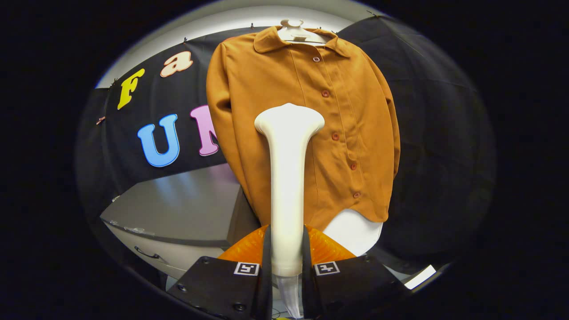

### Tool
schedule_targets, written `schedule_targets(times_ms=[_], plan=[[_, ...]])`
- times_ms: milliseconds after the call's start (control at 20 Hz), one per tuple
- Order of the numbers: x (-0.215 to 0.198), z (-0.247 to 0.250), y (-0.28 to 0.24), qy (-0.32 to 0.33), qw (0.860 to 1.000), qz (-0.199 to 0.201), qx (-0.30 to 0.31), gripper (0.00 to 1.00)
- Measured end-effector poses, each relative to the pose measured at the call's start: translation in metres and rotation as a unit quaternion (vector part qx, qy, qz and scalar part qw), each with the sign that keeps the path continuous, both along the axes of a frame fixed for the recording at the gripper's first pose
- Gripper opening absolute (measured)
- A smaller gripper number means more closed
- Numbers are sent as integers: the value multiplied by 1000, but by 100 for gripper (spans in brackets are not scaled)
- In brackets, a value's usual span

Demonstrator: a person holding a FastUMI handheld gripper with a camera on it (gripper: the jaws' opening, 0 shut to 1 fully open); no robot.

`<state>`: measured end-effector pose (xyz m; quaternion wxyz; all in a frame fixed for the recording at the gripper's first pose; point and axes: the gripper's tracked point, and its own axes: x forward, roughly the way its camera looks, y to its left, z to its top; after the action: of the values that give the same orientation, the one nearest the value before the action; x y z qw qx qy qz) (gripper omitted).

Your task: Iron the clothes twice with a garment steamer, once on the left side and once on the right side.

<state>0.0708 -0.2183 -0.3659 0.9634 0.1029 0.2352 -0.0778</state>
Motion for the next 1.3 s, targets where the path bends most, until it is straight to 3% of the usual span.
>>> schedule_targets(times_ms=[350,400,450,700,1000,1300], plan=[[-42,-78,11,95,994,-22,41,31],[-55,-88,10,107,993,-28,43,22],[-60,-95,12,110,992,-27,46,22],[-101,-114,15,150,988,-20,26,22],[-144,-93,14,149,988,-21,32,22],[-137,-13,7,74,996,-34,25,22]])
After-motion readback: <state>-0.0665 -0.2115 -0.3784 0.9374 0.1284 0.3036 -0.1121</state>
